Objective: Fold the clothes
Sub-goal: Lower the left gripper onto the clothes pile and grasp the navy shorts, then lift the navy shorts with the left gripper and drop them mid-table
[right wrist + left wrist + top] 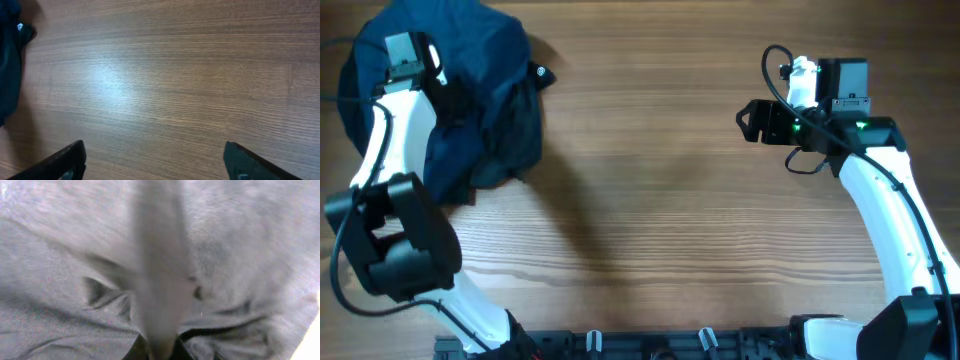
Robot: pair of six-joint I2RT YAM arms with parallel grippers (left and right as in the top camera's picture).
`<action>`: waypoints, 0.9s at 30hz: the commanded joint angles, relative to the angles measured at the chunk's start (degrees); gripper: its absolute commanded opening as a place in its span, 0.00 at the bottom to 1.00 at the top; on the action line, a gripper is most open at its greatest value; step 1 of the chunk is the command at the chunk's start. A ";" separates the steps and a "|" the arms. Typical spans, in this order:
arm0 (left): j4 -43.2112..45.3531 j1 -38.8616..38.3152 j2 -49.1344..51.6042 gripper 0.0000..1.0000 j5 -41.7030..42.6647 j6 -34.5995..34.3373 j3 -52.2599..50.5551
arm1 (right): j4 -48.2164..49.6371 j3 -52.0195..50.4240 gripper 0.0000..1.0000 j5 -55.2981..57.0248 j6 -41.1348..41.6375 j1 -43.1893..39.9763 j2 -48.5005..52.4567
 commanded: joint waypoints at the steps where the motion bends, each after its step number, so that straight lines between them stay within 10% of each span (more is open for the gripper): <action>1: 1.01 -4.09 -10.12 0.04 5.25 -1.73 3.23 | 0.48 1.14 0.86 -0.96 0.13 0.28 -0.50; 12: 25.70 -27.12 -23.37 0.04 6.40 -8.37 8.35 | -7.41 4.85 0.90 -2.67 3.23 -9.84 -20.06; 27: 28.46 -45.05 -11.98 0.04 2.08 -18.51 8.33 | -12.59 4.90 0.92 -2.19 2.99 -16.57 -24.61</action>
